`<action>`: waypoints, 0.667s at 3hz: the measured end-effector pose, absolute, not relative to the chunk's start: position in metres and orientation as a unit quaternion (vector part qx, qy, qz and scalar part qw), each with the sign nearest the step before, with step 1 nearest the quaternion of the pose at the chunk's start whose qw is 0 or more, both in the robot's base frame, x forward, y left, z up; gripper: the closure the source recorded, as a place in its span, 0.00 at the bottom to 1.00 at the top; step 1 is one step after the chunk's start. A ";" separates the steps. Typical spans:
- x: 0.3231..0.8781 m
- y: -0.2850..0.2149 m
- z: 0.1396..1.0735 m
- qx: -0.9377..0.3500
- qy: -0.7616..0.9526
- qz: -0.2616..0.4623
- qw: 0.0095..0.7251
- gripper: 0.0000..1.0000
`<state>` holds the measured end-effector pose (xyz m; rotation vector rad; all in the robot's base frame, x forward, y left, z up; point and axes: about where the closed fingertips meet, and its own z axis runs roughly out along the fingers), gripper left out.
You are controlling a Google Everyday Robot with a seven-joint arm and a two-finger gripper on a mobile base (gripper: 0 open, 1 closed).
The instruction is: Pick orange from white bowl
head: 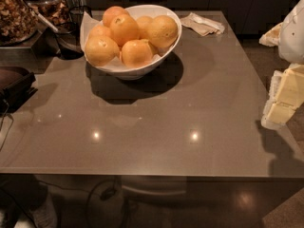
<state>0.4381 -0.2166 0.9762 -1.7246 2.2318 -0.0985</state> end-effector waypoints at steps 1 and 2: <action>0.438 -0.217 0.976 -0.603 0.781 -0.034 0.159 0.00; 0.444 -0.213 0.981 -0.589 0.789 -0.029 0.171 0.00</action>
Offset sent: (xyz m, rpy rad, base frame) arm 0.0128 0.0061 0.0045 0.0664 0.0004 -0.0691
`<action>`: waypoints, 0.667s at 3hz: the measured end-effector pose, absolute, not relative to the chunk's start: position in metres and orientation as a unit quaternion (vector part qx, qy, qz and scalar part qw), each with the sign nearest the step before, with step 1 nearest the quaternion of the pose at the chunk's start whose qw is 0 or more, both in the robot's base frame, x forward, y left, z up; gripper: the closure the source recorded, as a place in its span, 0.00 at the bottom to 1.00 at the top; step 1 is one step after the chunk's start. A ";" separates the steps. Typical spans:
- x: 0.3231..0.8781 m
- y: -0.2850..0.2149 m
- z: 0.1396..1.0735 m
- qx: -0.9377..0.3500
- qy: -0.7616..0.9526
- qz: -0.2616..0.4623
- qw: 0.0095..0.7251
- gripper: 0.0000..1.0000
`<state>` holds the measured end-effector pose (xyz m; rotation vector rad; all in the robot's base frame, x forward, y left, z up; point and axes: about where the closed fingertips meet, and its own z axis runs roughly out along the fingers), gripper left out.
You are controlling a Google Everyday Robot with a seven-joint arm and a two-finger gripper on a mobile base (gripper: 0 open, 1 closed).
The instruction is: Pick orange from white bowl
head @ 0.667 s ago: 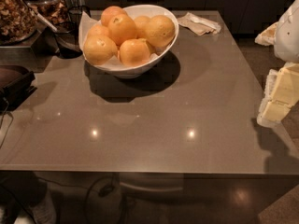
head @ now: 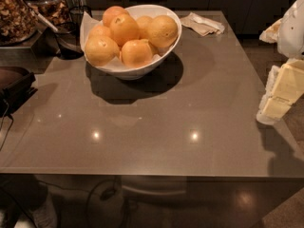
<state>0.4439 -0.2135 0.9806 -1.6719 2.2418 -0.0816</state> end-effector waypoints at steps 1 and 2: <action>0.472 -0.204 0.987 -0.552 0.816 -0.002 0.171 0.00; 0.509 -0.189 0.999 -0.516 0.841 0.003 0.164 0.00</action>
Offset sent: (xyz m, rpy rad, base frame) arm 0.1043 0.0405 0.0324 0.0562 0.1310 -0.2611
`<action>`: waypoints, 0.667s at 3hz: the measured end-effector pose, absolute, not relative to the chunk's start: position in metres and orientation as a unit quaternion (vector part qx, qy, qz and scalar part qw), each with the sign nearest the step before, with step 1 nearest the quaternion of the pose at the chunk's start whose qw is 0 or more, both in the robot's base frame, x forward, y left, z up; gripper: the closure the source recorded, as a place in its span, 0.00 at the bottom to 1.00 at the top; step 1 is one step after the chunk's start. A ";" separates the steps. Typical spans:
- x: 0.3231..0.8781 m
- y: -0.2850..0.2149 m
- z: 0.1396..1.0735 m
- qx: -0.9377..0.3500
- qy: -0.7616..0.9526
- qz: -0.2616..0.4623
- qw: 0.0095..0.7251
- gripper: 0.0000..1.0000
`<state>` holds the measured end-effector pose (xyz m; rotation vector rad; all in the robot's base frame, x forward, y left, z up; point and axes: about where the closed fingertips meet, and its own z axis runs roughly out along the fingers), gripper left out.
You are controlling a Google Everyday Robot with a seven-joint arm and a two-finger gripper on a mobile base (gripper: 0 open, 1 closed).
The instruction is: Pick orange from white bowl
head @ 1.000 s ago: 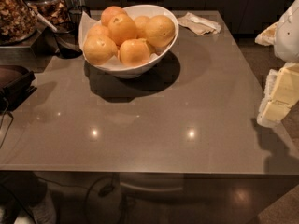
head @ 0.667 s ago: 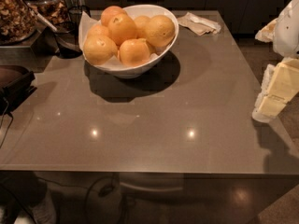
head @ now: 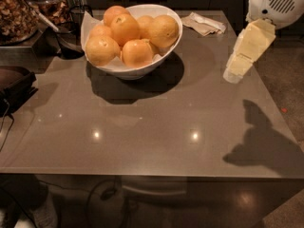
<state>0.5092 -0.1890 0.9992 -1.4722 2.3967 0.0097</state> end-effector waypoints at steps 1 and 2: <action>0.548 -0.175 1.008 -0.504 0.848 -0.004 0.163 0.00; 0.558 -0.168 1.015 -0.505 0.843 -0.007 0.183 0.00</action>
Offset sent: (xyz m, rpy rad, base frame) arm 0.0341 0.0120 0.0081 -0.0088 -0.0014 -0.0285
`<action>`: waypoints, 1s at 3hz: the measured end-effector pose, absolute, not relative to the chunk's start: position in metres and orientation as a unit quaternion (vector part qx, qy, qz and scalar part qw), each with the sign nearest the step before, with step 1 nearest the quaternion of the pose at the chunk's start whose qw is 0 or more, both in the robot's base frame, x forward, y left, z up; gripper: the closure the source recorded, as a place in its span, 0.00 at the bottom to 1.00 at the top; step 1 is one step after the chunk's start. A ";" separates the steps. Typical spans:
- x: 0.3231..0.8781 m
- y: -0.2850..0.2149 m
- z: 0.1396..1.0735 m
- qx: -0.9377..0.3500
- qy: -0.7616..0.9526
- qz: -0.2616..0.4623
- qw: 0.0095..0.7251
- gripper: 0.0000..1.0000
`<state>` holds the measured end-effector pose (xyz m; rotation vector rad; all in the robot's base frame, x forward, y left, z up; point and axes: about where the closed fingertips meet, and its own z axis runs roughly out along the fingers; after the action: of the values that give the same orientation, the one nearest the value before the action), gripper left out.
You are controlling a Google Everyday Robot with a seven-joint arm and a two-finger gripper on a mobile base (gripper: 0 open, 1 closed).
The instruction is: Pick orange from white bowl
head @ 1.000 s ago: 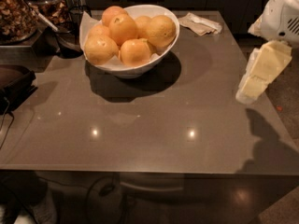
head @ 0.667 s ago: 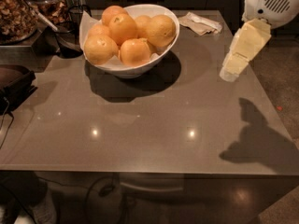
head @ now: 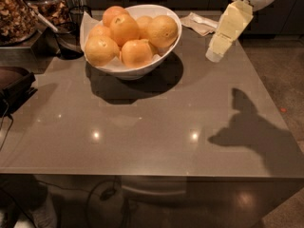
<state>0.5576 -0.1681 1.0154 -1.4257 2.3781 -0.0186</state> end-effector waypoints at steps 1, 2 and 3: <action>0.572 -0.157 1.018 -0.514 0.833 0.011 0.206 0.00; 0.600 -0.133 1.023 -0.534 0.817 0.027 0.217 0.00; 0.630 -0.110 1.031 -0.553 0.801 0.024 0.227 0.00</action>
Offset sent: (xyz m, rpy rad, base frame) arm 0.0746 0.0653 0.0314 0.1138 -0.0140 0.1725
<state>0.6296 -0.1099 1.0314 -1.5249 2.2075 0.0666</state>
